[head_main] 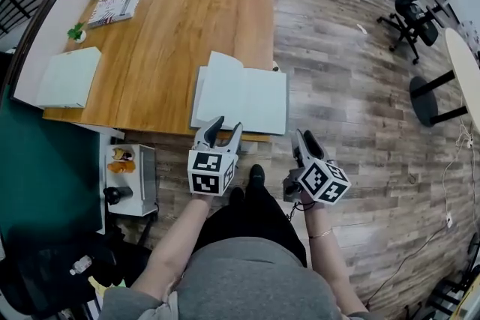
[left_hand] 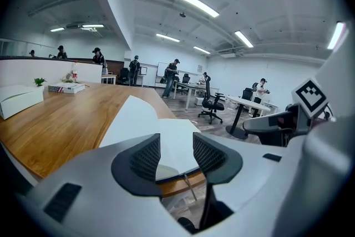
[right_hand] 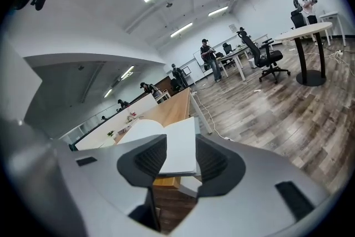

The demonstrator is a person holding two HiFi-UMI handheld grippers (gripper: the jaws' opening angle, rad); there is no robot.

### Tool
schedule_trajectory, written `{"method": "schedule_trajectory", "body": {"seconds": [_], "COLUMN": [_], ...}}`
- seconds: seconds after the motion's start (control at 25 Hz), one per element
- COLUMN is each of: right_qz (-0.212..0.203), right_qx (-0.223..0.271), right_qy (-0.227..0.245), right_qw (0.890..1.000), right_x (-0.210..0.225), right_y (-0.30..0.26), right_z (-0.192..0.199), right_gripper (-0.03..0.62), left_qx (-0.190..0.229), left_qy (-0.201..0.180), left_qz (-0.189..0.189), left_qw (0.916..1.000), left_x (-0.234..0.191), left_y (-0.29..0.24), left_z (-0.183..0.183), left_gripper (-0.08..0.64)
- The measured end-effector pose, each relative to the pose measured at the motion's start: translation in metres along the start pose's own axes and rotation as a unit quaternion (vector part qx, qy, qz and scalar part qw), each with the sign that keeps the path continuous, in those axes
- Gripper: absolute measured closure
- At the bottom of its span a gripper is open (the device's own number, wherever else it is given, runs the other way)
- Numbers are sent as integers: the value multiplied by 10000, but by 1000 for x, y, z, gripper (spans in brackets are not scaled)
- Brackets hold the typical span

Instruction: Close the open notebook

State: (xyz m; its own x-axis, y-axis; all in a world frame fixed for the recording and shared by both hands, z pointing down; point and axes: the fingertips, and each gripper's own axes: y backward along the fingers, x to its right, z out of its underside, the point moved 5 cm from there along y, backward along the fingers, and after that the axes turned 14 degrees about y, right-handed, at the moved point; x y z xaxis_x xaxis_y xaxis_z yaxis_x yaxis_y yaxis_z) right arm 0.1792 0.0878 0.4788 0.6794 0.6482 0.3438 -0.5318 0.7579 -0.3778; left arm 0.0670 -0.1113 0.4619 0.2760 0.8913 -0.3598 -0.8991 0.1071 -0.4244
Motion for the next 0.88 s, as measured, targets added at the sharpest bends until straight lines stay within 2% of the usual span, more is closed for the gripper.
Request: {"method": "schedule_trajectory", "body": {"seconds": [0.36,0.88], "right_qz": [-222,-540], "right_qx": [-406,-911], "right_qy": [-601,-1030], "right_qw": [9971,9890], "right_x": [17,35], "right_y": [-28,-56], "right_z": [23,46], "right_gripper": [411,391], "left_qx": [-382,-639], "left_qy": [102,423], "left_qz": [-325,-699], "left_qw": [9987,9946], "left_x": [-17,-32], "left_y": [-17,-28], "left_z": [15,31], "left_gripper": [374,374]}}
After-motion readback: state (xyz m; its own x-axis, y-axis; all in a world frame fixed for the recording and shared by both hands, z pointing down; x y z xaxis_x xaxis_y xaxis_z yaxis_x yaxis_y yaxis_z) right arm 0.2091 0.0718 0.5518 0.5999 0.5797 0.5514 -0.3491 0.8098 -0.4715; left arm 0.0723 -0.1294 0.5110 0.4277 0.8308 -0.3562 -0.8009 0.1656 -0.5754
